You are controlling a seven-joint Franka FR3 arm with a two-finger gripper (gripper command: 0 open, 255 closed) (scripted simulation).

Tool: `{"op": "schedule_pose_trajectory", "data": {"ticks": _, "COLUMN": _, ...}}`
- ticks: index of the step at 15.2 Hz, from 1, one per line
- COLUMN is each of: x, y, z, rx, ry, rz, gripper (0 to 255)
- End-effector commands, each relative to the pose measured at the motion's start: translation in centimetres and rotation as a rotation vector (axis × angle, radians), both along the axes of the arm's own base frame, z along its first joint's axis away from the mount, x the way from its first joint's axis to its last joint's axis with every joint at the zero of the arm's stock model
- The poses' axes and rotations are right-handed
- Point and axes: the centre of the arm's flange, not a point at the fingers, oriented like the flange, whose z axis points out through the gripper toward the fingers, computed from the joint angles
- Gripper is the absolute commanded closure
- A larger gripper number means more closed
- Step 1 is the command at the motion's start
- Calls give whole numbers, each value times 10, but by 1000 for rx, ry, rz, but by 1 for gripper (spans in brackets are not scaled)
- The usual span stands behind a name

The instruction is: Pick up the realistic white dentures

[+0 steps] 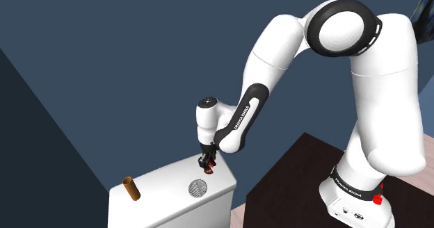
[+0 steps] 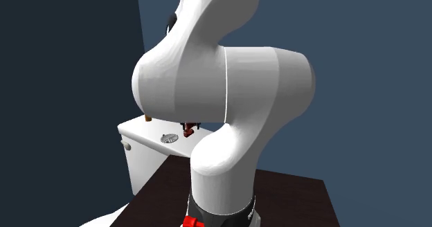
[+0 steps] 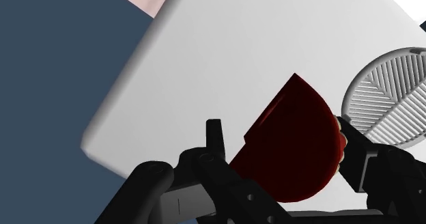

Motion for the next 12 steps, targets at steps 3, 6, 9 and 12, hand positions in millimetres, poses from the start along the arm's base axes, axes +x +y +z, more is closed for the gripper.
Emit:
{"op": "schedule_pose_trajectory", "data": {"ticks": 3, "x": 0, "y": -1, "z": 21, "rx": 0, "ry": 0, "rz": 0, "gripper": 255}}
{"op": "schedule_pose_trajectory", "data": {"ticks": 6, "x": 0, "y": -1, "z": 37, "rx": 0, "ry": 0, "rz": 0, "gripper": 255}}
{"op": "schedule_pose_trajectory", "data": {"ticks": 9, "x": 0, "y": -1, "z": 53, "rx": 0, "ry": 0, "rz": 0, "gripper": 255}}
{"op": "schedule_pose_trajectory", "data": {"ticks": 12, "x": 0, "y": -1, "z": 59, "rx": 0, "ry": 0, "rz": 0, "gripper": 255}}
